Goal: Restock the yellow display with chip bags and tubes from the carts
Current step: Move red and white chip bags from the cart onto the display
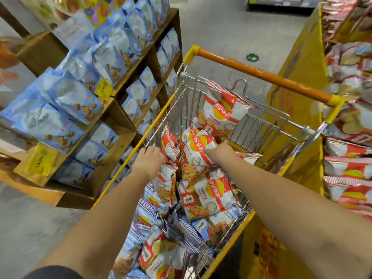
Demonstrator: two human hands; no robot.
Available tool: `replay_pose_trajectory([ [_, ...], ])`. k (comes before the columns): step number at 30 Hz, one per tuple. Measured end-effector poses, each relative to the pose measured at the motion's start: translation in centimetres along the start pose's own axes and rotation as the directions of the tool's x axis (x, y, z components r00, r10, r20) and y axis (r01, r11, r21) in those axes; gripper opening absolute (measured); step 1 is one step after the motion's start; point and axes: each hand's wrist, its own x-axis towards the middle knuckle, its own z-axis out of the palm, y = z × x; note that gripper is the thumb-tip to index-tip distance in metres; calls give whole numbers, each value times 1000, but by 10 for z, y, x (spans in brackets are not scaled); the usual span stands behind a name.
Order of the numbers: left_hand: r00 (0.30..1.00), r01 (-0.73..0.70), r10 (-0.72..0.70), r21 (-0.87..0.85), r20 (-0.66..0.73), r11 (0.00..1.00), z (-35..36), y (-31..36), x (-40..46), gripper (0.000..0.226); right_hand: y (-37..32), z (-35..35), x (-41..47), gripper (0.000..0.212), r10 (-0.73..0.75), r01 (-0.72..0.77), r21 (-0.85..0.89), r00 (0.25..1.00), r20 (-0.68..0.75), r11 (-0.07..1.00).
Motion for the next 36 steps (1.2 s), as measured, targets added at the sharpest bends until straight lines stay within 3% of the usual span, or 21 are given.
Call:
replay_pose_trajectory([
  [3,996,-63,65,26,-68,998,-3,-1,0,40,9,0,-10,60,52,-50,-22,996,68,998],
  [5,993,-120,120,1,-24,993,-4,2,-5,34,17,-2,-23,51,60,-59,-15,992,108,998],
  [7,990,-134,137,-52,42,990,-8,4,-15,28,26,-3,-33,49,67,-77,72,989,130,994],
  [9,988,-148,148,7,35,989,-13,9,-27,35,39,-6,-47,46,58,-90,185,983,173,979],
  [13,983,-176,183,159,-26,971,-32,12,-52,34,60,-24,-70,29,44,-138,395,970,239,908],
  [16,983,-139,153,130,-101,982,-66,13,-74,44,71,-51,-93,15,-3,-119,469,968,250,875],
  [20,986,-145,141,-47,-88,988,-132,21,-110,42,91,-93,-127,6,-178,114,336,970,166,935],
  [24,985,-147,127,-185,-115,972,-198,51,-145,41,119,-139,-152,29,-363,354,127,930,56,927],
  [32,946,-253,206,-178,-249,951,-282,143,-178,44,192,-205,-210,38,-444,444,151,895,-35,883],
  [36,909,-296,250,-93,-334,951,-333,178,-186,40,225,-255,-237,40,-488,483,-76,854,-181,872],
])
